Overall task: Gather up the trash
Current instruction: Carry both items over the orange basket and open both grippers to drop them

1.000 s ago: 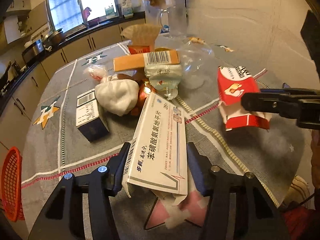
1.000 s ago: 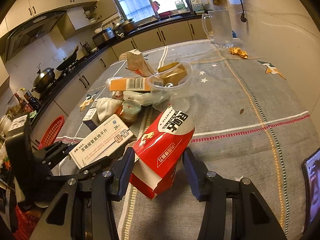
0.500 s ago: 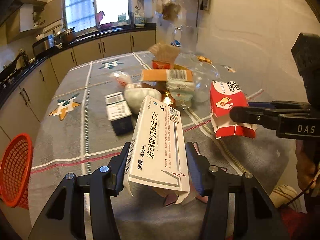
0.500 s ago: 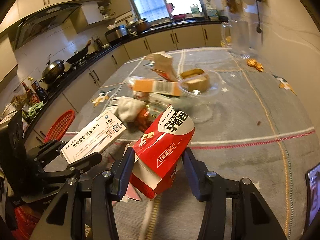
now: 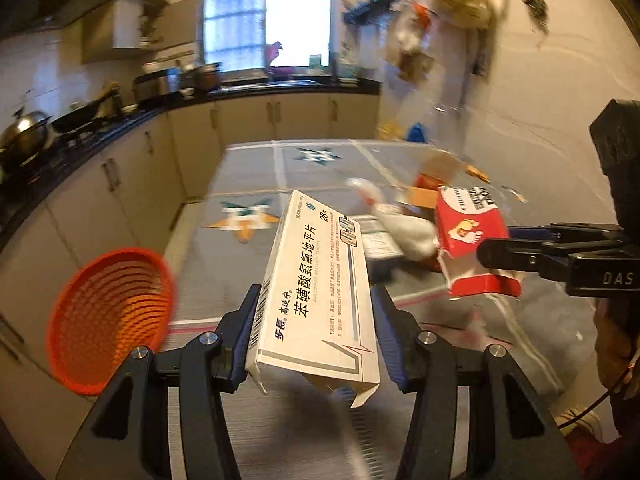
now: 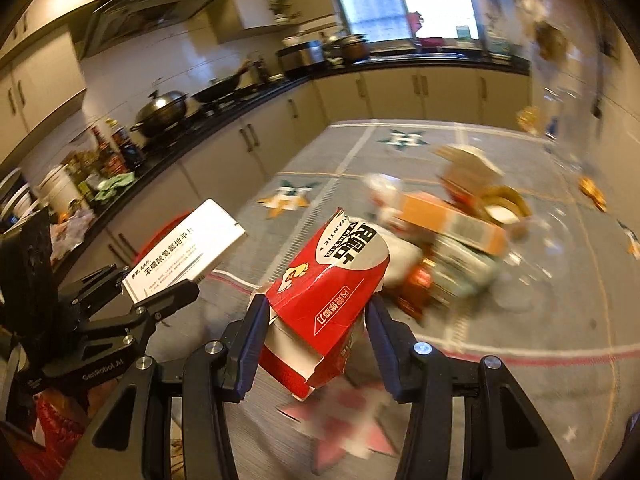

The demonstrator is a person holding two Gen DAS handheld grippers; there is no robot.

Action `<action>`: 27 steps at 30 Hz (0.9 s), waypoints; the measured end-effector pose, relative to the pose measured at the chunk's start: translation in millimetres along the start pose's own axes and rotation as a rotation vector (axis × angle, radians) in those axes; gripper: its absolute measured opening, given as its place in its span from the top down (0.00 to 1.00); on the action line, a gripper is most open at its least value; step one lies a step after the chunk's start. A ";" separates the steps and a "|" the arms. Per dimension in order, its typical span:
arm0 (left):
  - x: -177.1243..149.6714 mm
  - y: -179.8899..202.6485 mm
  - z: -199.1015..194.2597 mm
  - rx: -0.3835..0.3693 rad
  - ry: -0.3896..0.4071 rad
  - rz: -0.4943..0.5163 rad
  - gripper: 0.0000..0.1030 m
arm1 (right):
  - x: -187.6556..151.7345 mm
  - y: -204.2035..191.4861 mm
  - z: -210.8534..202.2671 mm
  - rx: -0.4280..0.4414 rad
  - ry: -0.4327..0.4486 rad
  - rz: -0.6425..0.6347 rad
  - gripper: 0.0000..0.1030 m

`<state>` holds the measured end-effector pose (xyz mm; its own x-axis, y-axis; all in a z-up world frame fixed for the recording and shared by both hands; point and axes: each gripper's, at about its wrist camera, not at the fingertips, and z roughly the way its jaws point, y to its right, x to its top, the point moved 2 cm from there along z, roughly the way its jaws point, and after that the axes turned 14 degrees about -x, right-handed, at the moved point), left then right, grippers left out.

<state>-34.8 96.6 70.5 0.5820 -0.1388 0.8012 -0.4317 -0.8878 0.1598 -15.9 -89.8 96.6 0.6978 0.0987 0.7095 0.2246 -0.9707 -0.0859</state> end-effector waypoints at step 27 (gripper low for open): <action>-44.0 -199.4 -28.9 0.327 -0.034 -0.286 0.44 | 80.0 -225.1 148.3 0.216 -0.145 -0.248 0.42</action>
<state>5.8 292.3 20.1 0.6711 0.1232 0.7310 -0.0121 -0.9841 0.1770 90.2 169.1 68.9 0.6896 0.3708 0.6221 0.5271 -0.8460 -0.0801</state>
